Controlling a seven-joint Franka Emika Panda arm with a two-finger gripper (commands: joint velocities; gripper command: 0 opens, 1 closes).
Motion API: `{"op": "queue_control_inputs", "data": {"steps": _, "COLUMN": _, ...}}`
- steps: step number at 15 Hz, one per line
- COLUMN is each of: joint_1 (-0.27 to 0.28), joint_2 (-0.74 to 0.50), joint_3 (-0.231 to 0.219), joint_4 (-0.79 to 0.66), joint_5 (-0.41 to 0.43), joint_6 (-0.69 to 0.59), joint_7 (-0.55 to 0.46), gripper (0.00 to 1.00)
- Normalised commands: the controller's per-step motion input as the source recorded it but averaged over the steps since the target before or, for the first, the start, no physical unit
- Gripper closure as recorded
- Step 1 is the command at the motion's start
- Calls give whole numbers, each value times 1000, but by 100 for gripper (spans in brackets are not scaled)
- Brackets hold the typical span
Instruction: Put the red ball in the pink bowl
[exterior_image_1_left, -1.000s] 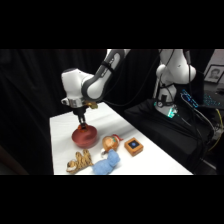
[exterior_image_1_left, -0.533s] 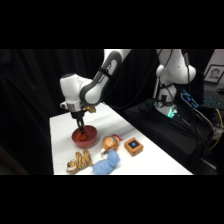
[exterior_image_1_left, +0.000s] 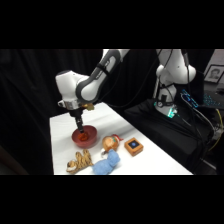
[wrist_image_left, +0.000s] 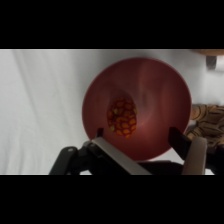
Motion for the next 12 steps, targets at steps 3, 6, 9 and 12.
{"op": "queue_control_inputs", "data": {"steps": 3, "joint_1": -29, "joint_2": -211, "joint_3": 7, "joint_4": 57, "joint_5": 9, "joint_6": -296, "joint_7": -7, "gripper": 0}}
{"op": "queue_control_inputs", "data": {"steps": 6, "joint_1": -4, "joint_2": -259, "joint_3": -15, "joint_4": -17, "joint_5": -20, "joint_6": -256, "joint_7": 28, "gripper": 0}}
{"op": "queue_control_inputs", "data": {"steps": 9, "joint_1": 15, "joint_2": -286, "joint_3": -12, "joint_4": -55, "joint_5": -35, "joint_6": -270, "joint_7": 31, "gripper": 0}}
{"op": "queue_control_inputs", "data": {"steps": 12, "joint_1": 43, "joint_2": -304, "joint_3": -14, "joint_4": -90, "joint_5": -63, "joint_6": -223, "joint_7": 41, "gripper": 0}}
